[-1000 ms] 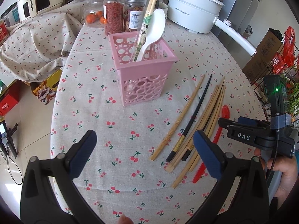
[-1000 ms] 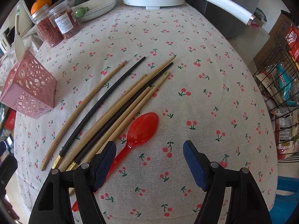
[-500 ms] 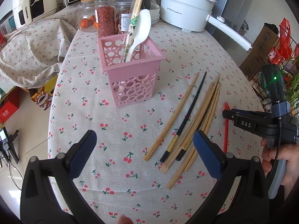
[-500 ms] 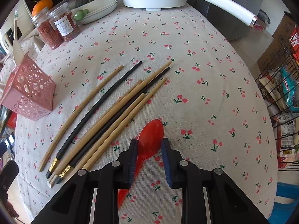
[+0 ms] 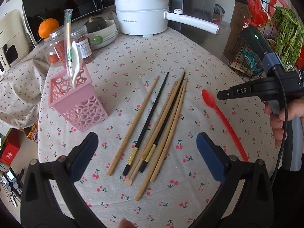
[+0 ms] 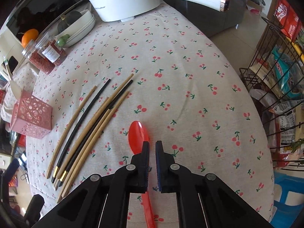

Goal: Organize utensils
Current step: 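Close the right gripper on the red plastic spoon's handle, then lift the red spoon with the right gripper while the left grasps a wooden chopstick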

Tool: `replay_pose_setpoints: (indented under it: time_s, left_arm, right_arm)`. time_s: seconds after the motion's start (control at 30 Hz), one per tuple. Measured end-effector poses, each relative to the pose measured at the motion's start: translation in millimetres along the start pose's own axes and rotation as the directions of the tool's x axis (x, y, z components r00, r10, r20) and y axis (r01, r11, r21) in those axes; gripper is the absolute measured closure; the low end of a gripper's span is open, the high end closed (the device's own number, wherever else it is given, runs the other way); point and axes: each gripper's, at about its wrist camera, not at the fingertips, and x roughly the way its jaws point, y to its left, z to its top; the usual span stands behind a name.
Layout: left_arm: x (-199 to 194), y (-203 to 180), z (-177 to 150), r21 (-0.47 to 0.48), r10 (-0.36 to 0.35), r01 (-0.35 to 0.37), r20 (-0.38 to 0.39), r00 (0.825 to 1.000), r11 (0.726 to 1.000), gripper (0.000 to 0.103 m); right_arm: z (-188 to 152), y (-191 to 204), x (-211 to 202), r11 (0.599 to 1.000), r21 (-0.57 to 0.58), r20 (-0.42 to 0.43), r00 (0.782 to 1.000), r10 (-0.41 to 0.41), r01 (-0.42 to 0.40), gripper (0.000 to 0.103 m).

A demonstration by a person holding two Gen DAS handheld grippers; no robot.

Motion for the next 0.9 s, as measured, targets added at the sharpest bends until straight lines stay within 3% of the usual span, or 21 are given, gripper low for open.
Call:
replay_pose_setpoints:
  time_s: [0.03, 0.1, 0.13, 0.2, 0.23, 0.43, 0.6, 0.63, 0.67, 0.7, 0.9]
  left_arm:
    - [1, -2, 1, 0.005, 0.005, -0.005, -0.001, 1.0, 1.0, 0.001]
    - [5, -4, 2, 0.002, 0.015, -0.015, -0.013, 1.0, 1.0, 0.001]
    - [7, -3, 3, -0.004, 0.018, -0.018, -0.02, 1.0, 1.0, 0.001]
    - [10, -2, 5, -0.014, 0.028, -0.029, -0.035, 0.999, 0.999, 0.001]
    - [12, -1, 5, -0.02, 0.033, -0.034, -0.045, 0.998, 0.999, 0.001]
    - [20, 6, 1, -0.037, 0.052, -0.056, -0.093, 0.994, 0.998, 0.001]
    - [22, 2, 1, -0.008, 0.067, -0.069, -0.134, 0.989, 0.998, 0.001]
    - [21, 0, 3, 0.003, 0.066, -0.067, -0.137, 0.988, 0.998, 0.001]
    - [18, -1, 5, 0.013, 0.07, -0.069, -0.128, 0.989, 0.998, 0.001]
    - [14, -4, 8, 0.024, 0.077, -0.075, -0.112, 0.991, 0.997, 0.001]
    - [10, -24, 32, 0.09, 0.123, -0.114, -0.103, 0.987, 0.989, 0.001]
  right_arm:
    - [1, -4, -1, 1.0, 0.011, -0.005, 1.0, 0.02, -0.02, 0.094]
    - [2, -8, -4, 0.998, 0.021, -0.011, 0.998, 0.063, -0.062, 0.082]
    - [3, -8, -5, 0.997, 0.015, -0.007, 0.997, 0.071, -0.071, 0.078]
    - [3, -7, -8, 0.998, -0.008, 0.004, 0.998, 0.061, -0.06, 0.061]
    - [3, -6, -8, 0.998, -0.017, 0.006, 0.998, 0.057, -0.056, 0.059]
    - [2, 15, 6, 0.994, -0.086, -0.045, 0.997, 0.06, -0.064, 0.058]
    - [-1, 30, 21, 0.988, -0.157, -0.058, 0.998, -0.01, 0.001, 0.058]
    - [-1, 32, 23, 0.986, -0.169, -0.056, 0.998, -0.021, 0.011, 0.06]
    - [-1, 34, 22, 0.983, -0.185, -0.042, 0.999, -0.03, 0.022, 0.075]
    - [0, 34, 23, 0.98, -0.195, -0.045, 0.998, -0.04, 0.03, 0.078]
    - [8, 12, 18, 0.992, -0.123, -0.043, 0.999, -0.017, 0.012, 0.078]
